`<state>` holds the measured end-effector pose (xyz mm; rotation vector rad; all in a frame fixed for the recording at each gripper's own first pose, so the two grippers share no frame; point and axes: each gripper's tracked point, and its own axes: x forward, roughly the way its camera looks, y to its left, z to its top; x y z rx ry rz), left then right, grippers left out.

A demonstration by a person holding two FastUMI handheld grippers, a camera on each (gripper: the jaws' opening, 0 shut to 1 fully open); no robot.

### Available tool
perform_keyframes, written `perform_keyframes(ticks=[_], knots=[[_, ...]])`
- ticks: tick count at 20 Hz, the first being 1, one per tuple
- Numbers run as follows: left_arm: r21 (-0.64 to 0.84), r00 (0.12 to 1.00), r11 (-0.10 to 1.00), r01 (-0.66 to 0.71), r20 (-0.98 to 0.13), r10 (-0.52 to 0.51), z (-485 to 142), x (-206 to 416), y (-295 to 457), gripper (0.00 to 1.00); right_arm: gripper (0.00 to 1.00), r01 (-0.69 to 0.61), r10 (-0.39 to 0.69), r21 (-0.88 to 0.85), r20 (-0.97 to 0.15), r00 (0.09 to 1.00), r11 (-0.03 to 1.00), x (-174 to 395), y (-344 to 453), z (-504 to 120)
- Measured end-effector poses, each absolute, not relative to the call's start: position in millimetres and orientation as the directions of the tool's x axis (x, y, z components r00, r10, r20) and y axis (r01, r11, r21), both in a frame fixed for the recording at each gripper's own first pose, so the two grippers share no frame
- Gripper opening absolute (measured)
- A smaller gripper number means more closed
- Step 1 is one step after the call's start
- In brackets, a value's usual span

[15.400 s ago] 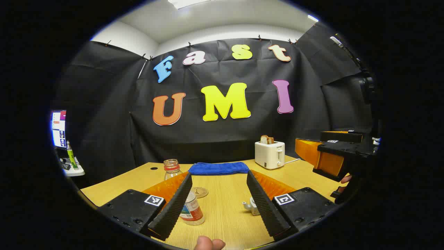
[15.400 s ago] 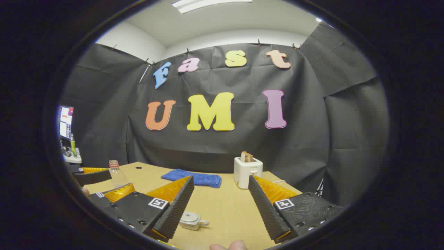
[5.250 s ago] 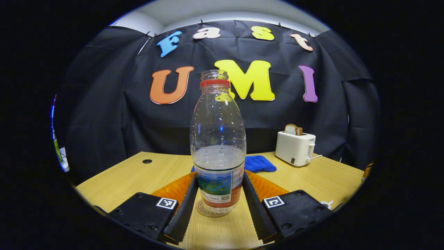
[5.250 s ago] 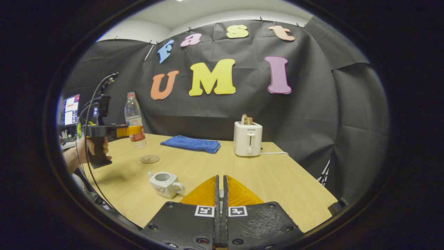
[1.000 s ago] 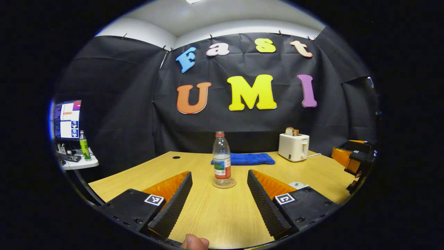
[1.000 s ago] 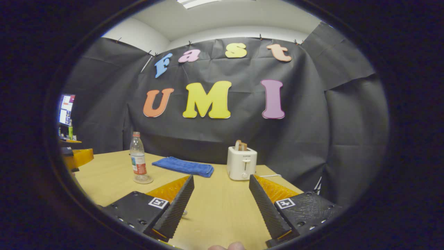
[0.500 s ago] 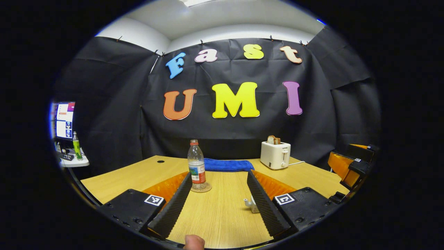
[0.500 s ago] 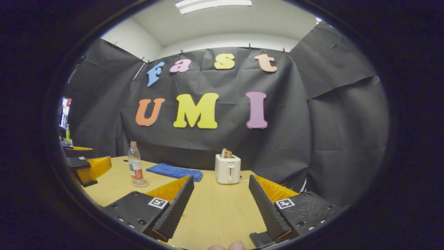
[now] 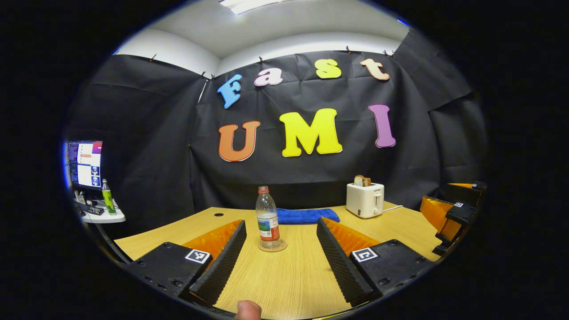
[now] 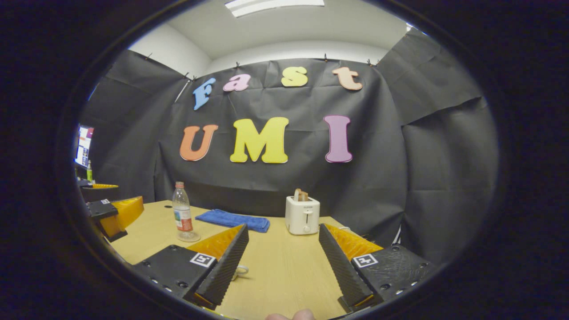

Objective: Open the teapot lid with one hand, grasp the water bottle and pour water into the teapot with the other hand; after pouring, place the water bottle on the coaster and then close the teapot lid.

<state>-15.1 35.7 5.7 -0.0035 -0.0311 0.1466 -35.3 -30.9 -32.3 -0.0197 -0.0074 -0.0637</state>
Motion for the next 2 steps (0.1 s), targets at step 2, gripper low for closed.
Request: perform_keyframes(ticks=[2], knots=[[-0.021, 0.989, 0.99, -0.14, 0.032, 0.141, 6.3, -14.9, 36.2, 1.0, 0.96, 0.064, -0.064, -0.021, 0.005, 0.998, 0.998, -34.2, -28.9, -31.4]])
